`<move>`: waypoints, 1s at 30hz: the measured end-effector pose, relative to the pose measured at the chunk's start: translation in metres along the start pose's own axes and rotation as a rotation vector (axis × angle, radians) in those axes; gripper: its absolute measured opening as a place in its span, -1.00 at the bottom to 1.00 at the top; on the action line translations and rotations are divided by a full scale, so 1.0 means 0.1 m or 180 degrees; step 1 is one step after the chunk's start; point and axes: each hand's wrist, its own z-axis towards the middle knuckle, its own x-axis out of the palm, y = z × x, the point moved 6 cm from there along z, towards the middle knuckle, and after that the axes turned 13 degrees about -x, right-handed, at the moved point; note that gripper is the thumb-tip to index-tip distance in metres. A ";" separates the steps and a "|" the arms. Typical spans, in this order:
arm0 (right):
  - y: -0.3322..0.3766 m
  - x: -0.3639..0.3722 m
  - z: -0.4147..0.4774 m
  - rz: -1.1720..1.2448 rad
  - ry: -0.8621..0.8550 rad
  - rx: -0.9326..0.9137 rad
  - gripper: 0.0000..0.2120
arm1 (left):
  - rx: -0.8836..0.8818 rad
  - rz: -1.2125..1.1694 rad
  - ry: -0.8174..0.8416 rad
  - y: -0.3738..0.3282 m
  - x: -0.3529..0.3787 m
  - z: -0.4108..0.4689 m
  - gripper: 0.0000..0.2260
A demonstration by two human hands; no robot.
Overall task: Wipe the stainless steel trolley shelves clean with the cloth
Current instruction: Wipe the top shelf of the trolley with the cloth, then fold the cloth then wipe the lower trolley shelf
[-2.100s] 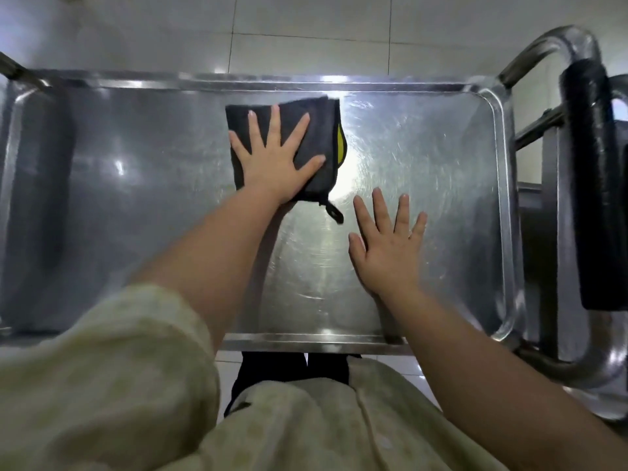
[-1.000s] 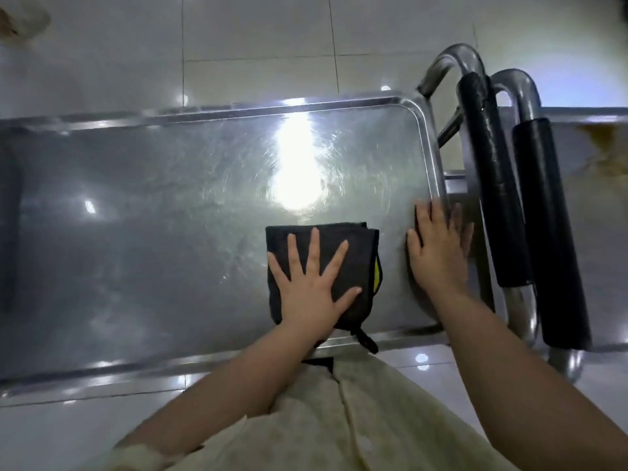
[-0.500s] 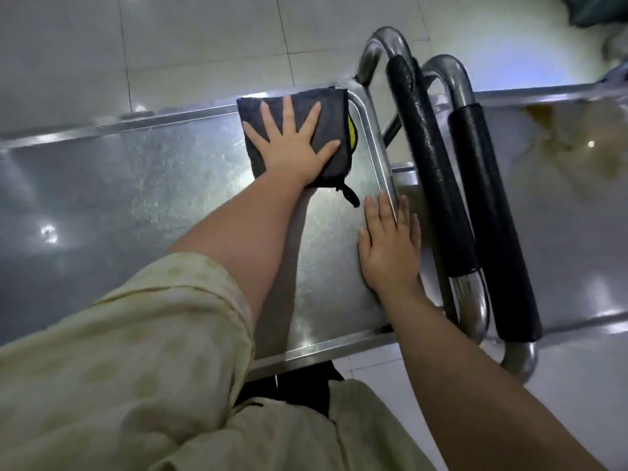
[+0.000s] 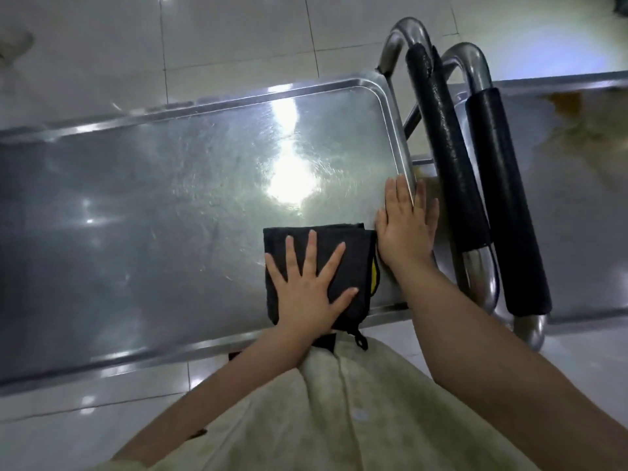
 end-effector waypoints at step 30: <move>2.48 -2.50 -0.54 0.0739 -0.0565 -0.1990 -0.84 | -0.0183 -0.0324 -0.1567 1.75 -3.20 -0.42 -0.85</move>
